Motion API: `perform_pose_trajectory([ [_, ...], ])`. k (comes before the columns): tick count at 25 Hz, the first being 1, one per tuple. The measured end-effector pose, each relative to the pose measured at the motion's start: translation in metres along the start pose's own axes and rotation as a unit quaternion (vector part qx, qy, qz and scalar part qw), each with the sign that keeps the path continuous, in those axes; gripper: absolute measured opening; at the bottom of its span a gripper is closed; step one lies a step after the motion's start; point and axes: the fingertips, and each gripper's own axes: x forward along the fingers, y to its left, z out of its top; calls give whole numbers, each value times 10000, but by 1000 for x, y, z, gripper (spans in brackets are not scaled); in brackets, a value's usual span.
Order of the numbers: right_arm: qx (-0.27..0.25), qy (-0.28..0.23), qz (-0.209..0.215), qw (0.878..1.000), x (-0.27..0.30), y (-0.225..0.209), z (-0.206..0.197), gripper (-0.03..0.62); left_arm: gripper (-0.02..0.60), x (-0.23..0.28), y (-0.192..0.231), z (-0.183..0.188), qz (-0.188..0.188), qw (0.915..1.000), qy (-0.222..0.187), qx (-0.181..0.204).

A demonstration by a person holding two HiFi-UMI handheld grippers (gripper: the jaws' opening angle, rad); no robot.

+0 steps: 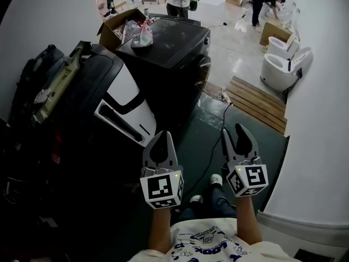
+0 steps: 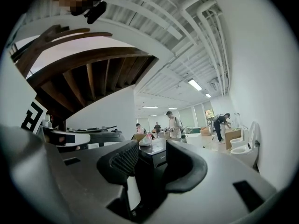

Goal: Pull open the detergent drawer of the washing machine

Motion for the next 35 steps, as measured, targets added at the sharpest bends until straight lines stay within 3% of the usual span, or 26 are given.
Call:
perform_pose_trajectory([
  [12,14,161,290,9994,104,-48,-6,181,14,98,10,-4,301,9995,115,-50],
  [25,-98,131,1283,9916,283,-113,31,181,14,266,20,32,1099,9939,-14,-110],
  [35,87,296,1652,9858,365,-158,17,181,14,344,23,22,1555,9877,121,-99],
])
